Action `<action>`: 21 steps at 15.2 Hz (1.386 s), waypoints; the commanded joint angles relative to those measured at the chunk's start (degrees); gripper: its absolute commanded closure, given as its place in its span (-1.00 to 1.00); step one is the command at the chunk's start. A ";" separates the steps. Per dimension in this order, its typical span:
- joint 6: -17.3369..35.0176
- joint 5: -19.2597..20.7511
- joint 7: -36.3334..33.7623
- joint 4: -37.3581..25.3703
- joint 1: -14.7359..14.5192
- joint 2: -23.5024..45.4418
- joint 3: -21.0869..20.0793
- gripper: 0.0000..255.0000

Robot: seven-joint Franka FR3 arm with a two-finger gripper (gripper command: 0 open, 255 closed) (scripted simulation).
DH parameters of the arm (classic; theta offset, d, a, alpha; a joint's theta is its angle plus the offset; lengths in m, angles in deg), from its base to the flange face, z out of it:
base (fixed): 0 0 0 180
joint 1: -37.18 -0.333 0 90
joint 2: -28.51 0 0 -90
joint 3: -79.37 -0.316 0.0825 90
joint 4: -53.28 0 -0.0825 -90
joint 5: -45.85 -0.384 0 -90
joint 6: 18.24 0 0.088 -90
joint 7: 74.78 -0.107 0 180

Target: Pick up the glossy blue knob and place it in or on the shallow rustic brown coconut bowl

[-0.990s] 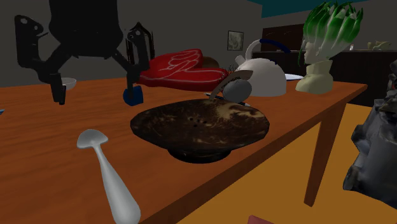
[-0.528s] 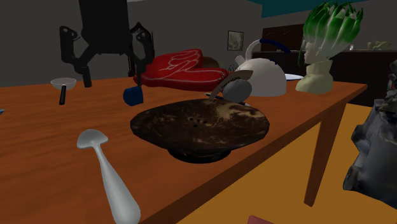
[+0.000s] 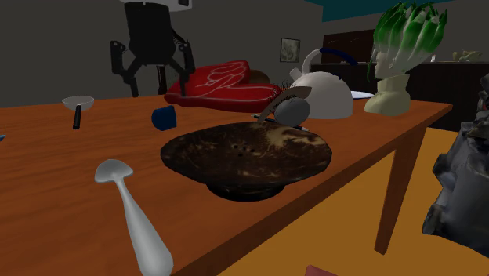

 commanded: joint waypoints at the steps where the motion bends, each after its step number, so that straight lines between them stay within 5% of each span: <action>1: 0.93 0.33 -0.40 -0.42 0.07 1.22 0.07 -1.00; 7: 5.91 0.39 -0.44 4.21 0.09 1.57 0.11 -1.00; 15: 5.90 0.39 -0.44 4.20 0.09 1.57 0.11 -1.00; 16: 5.90 0.39 -0.44 4.20 0.09 1.57 0.11 1.00; 21: 5.90 0.39 -0.44 4.20 0.09 1.57 0.11 1.00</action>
